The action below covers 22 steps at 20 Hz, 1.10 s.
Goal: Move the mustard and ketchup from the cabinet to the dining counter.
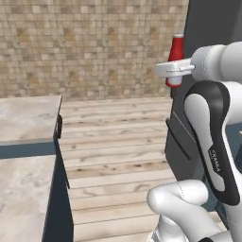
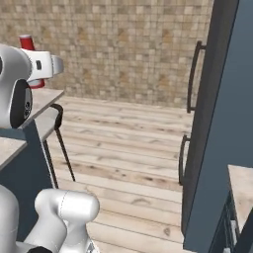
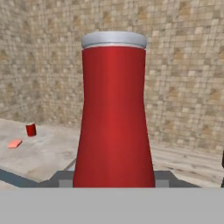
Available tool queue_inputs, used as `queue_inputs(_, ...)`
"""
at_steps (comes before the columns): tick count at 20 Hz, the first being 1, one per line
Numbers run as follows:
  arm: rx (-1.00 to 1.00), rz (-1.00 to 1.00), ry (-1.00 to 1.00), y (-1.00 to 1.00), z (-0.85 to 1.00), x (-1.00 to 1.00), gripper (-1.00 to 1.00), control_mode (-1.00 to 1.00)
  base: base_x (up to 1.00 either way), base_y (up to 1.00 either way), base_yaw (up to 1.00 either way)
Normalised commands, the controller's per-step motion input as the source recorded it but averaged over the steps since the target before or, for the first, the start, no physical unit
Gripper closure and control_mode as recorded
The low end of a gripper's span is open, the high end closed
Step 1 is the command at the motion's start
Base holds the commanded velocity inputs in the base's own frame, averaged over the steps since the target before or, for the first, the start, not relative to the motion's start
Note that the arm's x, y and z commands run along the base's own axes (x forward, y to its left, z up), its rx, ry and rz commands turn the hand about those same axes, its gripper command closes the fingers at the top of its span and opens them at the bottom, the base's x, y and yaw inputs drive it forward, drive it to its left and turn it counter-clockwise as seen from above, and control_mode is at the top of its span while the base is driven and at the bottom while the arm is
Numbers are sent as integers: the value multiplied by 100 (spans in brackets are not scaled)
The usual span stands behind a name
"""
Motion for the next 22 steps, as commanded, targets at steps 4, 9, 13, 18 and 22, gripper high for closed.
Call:
queue_inputs(4,0,0,0,0,0,0,100,100,88,-7,16)
queue_inputs(9,0,0,0,0,0,0,100,100,87,0,24)
queue_inputs(13,0,0,0,0,0,0,100,100,82,-8,25)
queue_inputs(18,0,0,0,0,0,0,100,100,80,-12,26)
queue_inputs(22,0,0,0,0,0,0,100,100,68,-2,52)
